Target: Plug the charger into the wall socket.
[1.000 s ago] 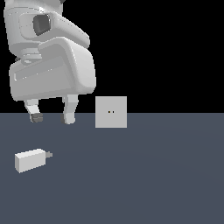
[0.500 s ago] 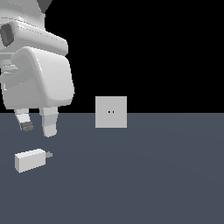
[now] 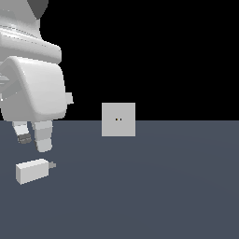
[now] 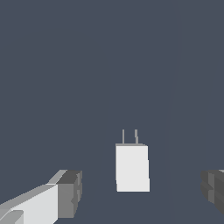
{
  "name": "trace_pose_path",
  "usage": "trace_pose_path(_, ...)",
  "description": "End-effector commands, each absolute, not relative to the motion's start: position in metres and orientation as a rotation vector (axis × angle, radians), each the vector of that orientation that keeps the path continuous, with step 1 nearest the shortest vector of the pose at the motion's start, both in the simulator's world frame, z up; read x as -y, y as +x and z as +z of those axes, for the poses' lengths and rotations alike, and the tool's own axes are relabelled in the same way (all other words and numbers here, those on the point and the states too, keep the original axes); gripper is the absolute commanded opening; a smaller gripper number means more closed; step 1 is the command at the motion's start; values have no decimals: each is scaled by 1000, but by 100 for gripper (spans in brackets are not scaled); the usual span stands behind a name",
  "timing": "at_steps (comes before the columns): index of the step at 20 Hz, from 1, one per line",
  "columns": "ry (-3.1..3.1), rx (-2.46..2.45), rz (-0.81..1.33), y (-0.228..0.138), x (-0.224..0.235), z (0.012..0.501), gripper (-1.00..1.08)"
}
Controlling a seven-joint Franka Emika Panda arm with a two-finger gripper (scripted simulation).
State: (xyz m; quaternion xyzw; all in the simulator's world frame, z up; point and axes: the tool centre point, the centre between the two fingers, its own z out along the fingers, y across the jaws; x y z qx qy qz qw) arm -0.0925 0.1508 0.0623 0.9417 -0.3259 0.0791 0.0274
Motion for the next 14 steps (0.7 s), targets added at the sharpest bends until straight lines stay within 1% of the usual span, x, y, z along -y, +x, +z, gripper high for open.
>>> trace_pose_path(1,2908,1006,244,-93,-151,62,100)
trace_pose_path(6,2908,1007,244,-93,-151,55,100)
trace_pose_path(14,2906,1011,244,-93,-151,21,100)
